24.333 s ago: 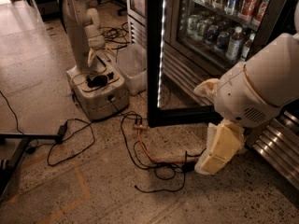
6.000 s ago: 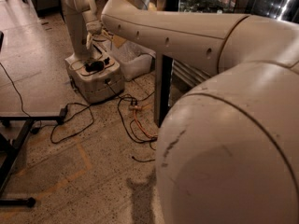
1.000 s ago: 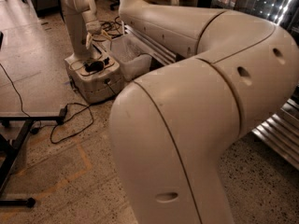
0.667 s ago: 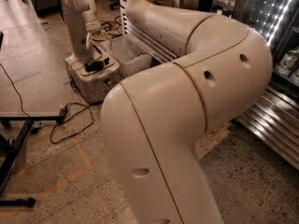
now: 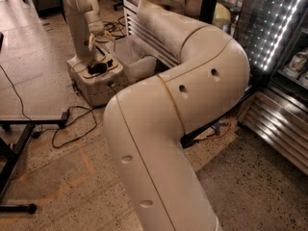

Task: Close left fridge door

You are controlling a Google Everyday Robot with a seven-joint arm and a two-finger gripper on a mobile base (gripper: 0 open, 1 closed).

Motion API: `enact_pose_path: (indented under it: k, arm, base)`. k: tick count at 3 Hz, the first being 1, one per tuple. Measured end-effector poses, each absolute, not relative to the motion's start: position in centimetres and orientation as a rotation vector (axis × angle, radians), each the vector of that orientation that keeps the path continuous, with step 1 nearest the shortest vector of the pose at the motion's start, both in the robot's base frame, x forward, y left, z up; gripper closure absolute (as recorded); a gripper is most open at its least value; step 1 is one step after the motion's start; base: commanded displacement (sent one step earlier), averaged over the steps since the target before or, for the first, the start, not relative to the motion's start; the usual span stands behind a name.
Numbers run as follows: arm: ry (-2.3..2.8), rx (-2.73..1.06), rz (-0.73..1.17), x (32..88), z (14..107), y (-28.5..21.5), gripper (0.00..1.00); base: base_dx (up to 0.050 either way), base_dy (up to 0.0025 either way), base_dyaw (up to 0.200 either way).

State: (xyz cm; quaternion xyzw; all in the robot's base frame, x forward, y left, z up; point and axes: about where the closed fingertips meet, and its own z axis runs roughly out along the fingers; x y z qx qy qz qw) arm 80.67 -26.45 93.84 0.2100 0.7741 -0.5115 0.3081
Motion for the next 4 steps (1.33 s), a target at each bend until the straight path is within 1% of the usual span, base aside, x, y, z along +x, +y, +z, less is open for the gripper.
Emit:
enact_pose_path:
  k: [2, 4]
  arm:
    - [1.931, 0.697, -1.555, 79.6, 94.2, -29.2, 1.00]
    - [1.857, 0.761, -1.684, 78.7, 93.9, -32.1, 1.00]
  base:
    - [0.000, 0.00000, 0.000]
    - [0.000, 0.00000, 0.000]
